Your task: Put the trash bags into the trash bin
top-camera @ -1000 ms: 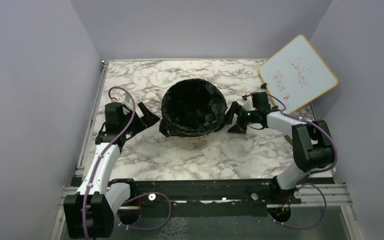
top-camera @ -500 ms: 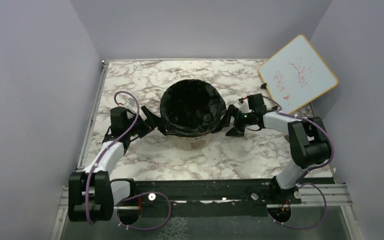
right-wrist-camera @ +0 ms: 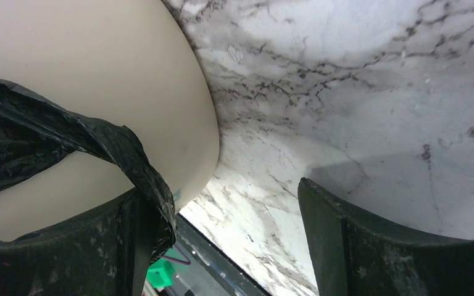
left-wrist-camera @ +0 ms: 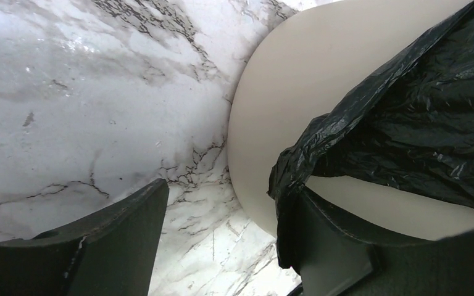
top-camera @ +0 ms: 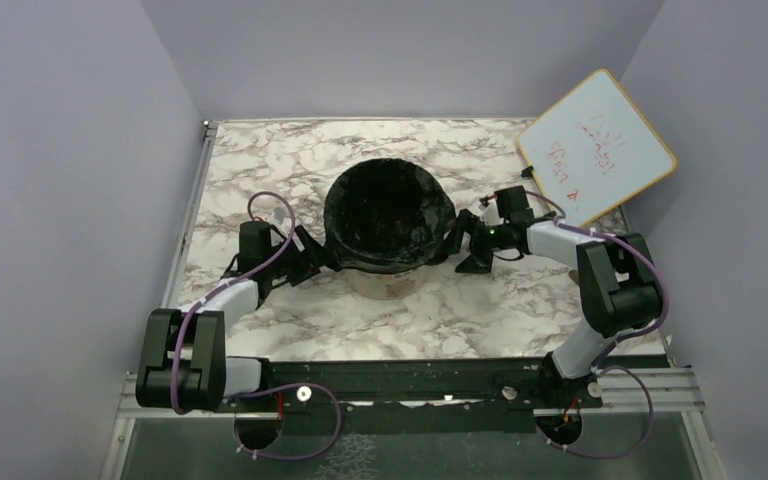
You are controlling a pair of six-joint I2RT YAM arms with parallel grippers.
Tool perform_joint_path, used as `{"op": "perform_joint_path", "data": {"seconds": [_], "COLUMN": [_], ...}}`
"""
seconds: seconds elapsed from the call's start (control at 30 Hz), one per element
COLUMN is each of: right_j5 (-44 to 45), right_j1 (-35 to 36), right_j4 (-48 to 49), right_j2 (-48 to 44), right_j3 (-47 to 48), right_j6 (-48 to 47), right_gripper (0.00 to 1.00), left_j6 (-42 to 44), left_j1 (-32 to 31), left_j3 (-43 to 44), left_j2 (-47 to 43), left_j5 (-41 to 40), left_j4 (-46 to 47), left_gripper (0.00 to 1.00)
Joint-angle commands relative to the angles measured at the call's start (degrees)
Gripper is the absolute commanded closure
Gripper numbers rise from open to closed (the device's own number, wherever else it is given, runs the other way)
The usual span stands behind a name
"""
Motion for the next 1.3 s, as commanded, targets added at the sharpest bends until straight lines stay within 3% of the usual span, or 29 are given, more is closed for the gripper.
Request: {"op": "perform_joint_path", "data": {"seconds": [0.0,0.13,0.37,0.43,0.53,0.67,0.73,0.93,1.03,1.17,1.27], "right_j5": [3.81,15.18,45.84,50.00,46.78,21.65,16.82,30.82,42.88,55.12,57.60], "right_j1": [0.50,0.55,0.33,0.28,0.29,0.46,2.12,13.93,21.11,24.95,26.29], "right_j4": [-3.86,-9.12,-21.94,-25.99,-28.54,-23.27,-25.93,-36.66,-41.47,-49.23,-47.92], "right_j2": [-2.53,-10.34,-22.63,-24.96,-28.14,-30.04,-28.51,-22.92,-18.51,-12.54,-12.37], "right_j3": [3.92,6.10,9.97,12.33,17.69,22.62,27.37,38.92,43.38,47.47,47.11], "right_j6": [-0.14,0.37,0.37,-0.52,-3.84,-8.14,-8.36,-10.34,-9.38,-6.23,-6.56], "right_gripper": [0.14,0.12,0.05,0.03,0.04,0.09,0.11,0.06,0.02,0.01,0.00], "left_j6": [0.41,0.77,3.71,4.46,4.50,4.11,4.14,5.68,6.28,7.31,8.70], "left_j1": [-2.31,-2.33,-2.33,-2.33,-2.33,-2.33,-2.33,-2.33,-2.33,-2.33,-2.33], "left_j3": [-0.95,0.26,3.90,4.73,4.99,5.08,5.20,6.41,7.05,8.22,9.34], "left_j2": [0.53,-3.88,-8.08,-8.31,-9.02,-9.83,-9.96,-10.52,-11.36,-13.03,-13.67], "left_j5": [-0.79,-3.83,-7.59,-7.66,-7.88,-7.86,-7.85,-8.05,-9.44,-11.55,-12.72], "left_j4": [1.21,-3.23,-9.44,-11.65,-12.11,-12.07,-12.14,-13.81,-15.26,-17.77,-20.09], "left_gripper": [0.25,0.22,0.16,0.15,0.13,0.12,0.12,0.09,0.05,0.01,0.01]}}
